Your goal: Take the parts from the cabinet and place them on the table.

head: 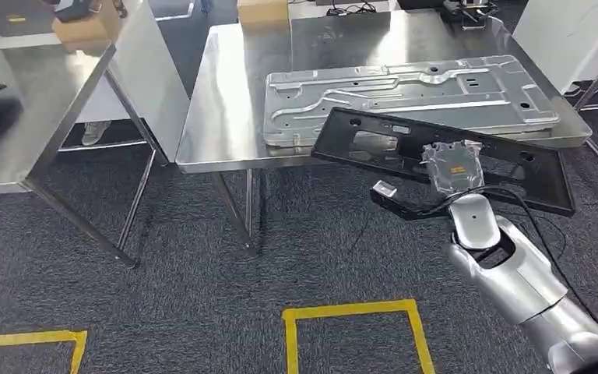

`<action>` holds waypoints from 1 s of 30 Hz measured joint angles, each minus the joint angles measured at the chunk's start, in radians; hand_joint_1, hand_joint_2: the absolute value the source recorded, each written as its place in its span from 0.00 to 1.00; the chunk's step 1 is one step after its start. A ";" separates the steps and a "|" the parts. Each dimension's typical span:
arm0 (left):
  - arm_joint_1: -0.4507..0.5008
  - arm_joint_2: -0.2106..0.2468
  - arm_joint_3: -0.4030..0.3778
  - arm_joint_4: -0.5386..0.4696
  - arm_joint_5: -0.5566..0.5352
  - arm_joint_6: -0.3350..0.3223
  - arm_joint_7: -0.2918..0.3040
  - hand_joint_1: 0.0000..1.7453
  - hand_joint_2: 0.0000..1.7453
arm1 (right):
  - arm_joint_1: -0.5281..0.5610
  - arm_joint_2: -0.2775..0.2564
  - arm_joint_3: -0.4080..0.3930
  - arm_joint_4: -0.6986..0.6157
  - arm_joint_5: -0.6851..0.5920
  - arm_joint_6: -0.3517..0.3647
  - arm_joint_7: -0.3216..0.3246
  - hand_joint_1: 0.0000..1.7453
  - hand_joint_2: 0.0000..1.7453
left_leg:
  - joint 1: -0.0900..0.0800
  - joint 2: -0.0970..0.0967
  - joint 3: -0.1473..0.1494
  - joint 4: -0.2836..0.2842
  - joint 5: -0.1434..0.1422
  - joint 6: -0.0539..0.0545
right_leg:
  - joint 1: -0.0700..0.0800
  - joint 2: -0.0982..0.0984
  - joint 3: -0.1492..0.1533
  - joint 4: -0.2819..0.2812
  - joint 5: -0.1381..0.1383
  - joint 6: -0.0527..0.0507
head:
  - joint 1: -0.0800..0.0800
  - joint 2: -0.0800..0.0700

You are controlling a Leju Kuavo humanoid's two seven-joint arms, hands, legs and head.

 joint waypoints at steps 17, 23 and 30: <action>-0.007 0.000 0.000 0.000 0.000 0.001 0.002 0.00 1.00 | -0.006 0.000 -0.005 -0.023 0.001 0.000 0.000 1.00 1.00 | -0.023 0.000 0.194 -0.423 0.202 0.068 | 0.012 -0.003 -0.046 0.121 -0.078 0.030 | 0.001 0.000; -0.006 -0.004 0.000 0.000 0.000 -0.003 -0.001 0.00 1.00 | 0.009 0.000 -0.005 -0.029 0.000 0.004 0.000 1.00 1.00 | -0.029 -0.002 0.182 -0.384 0.174 0.050 | 0.005 0.000 0.034 -0.029 -0.004 0.029 | 0.000 0.000; -0.008 -0.003 0.000 0.000 -0.001 -0.005 -0.001 0.00 1.00 | 0.011 0.002 -0.005 -0.033 0.001 0.004 0.000 1.00 1.00 | -0.013 -0.001 0.097 -0.204 0.074 0.016 | 0.000 -0.003 0.032 -0.026 -0.005 0.001 | 0.000 0.000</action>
